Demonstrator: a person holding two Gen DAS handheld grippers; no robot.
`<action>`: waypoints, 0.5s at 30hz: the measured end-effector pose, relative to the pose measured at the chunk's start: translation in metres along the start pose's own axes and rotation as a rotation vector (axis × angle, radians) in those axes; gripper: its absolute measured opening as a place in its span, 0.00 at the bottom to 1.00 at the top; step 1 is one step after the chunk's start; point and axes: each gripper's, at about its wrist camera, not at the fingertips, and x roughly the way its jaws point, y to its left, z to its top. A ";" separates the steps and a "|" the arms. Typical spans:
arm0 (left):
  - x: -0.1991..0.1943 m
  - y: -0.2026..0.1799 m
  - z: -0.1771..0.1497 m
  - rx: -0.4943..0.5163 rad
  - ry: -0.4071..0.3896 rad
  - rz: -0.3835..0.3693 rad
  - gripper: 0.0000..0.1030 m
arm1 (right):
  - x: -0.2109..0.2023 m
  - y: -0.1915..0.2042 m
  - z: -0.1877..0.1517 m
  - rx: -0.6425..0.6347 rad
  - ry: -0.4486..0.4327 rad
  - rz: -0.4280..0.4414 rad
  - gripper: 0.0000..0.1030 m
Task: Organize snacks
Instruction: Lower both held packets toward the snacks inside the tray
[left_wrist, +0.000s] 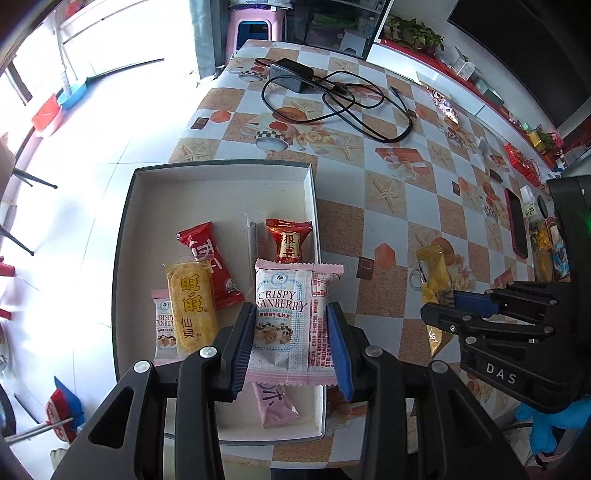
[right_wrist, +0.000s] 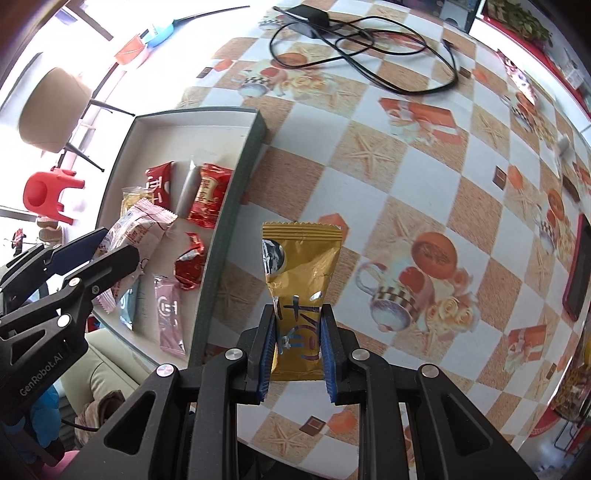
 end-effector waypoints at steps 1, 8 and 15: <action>0.000 0.002 0.000 -0.004 -0.001 0.002 0.41 | 0.001 0.002 0.001 -0.004 0.001 0.001 0.23; -0.002 0.017 -0.003 -0.040 -0.004 0.009 0.41 | 0.002 0.010 0.004 -0.022 0.003 0.003 0.23; -0.003 0.031 -0.005 -0.070 -0.005 0.016 0.41 | 0.002 0.018 0.008 -0.038 0.001 0.007 0.23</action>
